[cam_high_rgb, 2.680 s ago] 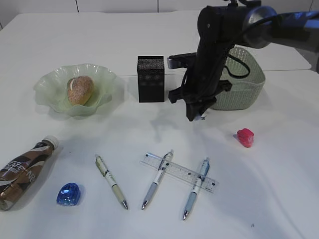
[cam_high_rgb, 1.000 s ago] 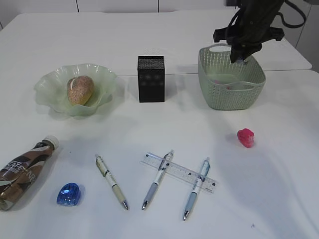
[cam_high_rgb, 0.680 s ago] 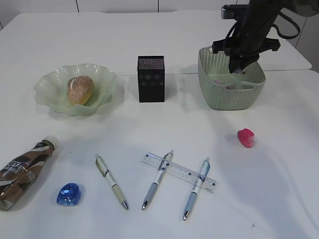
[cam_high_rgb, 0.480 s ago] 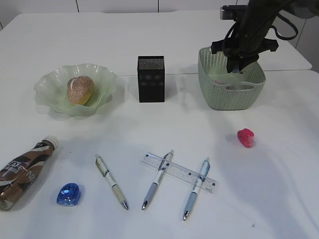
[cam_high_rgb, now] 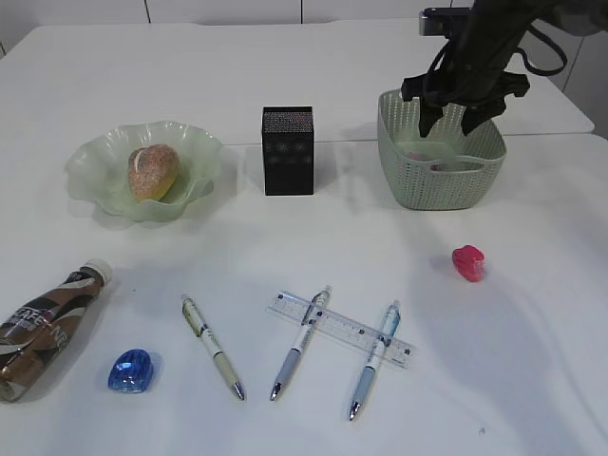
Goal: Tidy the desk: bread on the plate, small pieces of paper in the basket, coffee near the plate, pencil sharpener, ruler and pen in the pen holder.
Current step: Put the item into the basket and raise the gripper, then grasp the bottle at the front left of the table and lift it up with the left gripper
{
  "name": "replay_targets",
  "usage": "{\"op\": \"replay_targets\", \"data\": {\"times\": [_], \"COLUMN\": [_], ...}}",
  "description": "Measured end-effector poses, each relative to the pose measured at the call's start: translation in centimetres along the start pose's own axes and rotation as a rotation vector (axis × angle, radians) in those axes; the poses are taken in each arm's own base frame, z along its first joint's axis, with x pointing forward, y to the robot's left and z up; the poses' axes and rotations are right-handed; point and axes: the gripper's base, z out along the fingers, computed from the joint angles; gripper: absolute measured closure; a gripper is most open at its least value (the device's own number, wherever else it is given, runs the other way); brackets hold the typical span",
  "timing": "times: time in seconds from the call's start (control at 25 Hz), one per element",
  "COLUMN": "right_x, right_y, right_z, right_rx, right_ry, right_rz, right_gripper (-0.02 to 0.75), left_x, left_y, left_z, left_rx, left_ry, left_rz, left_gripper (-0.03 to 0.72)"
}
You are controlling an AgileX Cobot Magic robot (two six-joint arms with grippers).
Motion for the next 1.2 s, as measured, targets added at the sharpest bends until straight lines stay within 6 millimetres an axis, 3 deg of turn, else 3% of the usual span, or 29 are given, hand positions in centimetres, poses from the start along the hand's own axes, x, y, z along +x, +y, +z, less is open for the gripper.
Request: {"op": "replay_targets", "data": {"times": [0.16, 0.36, 0.44, 0.48, 0.52, 0.56, 0.64, 0.76, 0.84, 0.92, 1.04, 1.08, 1.2], "right_x": [0.2, -0.7, -0.8, -0.9, -0.9, -1.0, -1.0, -0.5, -0.3, 0.4, 1.1, 2.0, 3.8], "right_y": [0.0, -0.1, -0.1, -0.1, -0.1, -0.1, -0.1, 0.0, 0.0, -0.1, -0.2, -0.3, -0.5], "right_z": [-0.1, -5.2, -5.9, -7.6, -7.6, -9.6, -10.7, -13.4, -14.0, -16.2, -17.1, -18.4, -19.4], "right_rx": [0.002, -0.003, -0.006, -0.011, -0.011, -0.018, -0.029, -0.055, -0.058, -0.068, -0.07, -0.069, -0.066], "right_ry": [0.017, -0.045, -0.057, -0.088, -0.088, -0.119, -0.138, -0.167, -0.171, -0.191, -0.186, -0.186, -0.154], "right_rz": [0.0, -0.002, -0.001, 0.0, 0.0, 0.002, 0.005, 0.011, 0.01, 0.012, 0.01, 0.008, 0.006], "right_gripper": [0.226, 0.225, 0.225, 0.225, 0.225, 0.225, 0.225, 0.225, 0.225, 0.225, 0.225, 0.225, 0.225], "left_x": [0.0, 0.0, 0.0, 0.0, 0.0, 0.1, 0.1, 0.3, 0.2, -0.1, -0.9, -1.2, -2.0], "left_y": [0.0, 0.0, 0.0, 0.0, 0.0, 0.0, 0.0, 0.0, 0.1, 0.2, 0.4, 0.4, 0.5], "left_z": [0.0, 0.0, 0.0, 0.0, 0.0, 0.0, 0.0, 0.0, -0.2, -0.7, -1.8, -2.3, -2.5], "left_rx": [0.0, -0.001, -0.001, -0.003, -0.003, -0.003, -0.004, -0.005, -0.007, -0.008, -0.013, -0.015, -0.022], "left_ry": [0.0, 0.0, 0.0, 0.002, 0.002, 0.006, 0.011, 0.028, 0.036, 0.033, 0.023, 0.025, 0.096], "left_rz": [0.0, 0.001, 0.001, 0.002, 0.002, 0.002, 0.002, 0.002, 0.001, -0.002, -0.009, -0.012, -0.016], "left_gripper": [0.241, 0.241, 0.241, 0.241, 0.241, 0.241, 0.241, 0.241, 0.241, 0.241, 0.241, 0.241, 0.241]}}
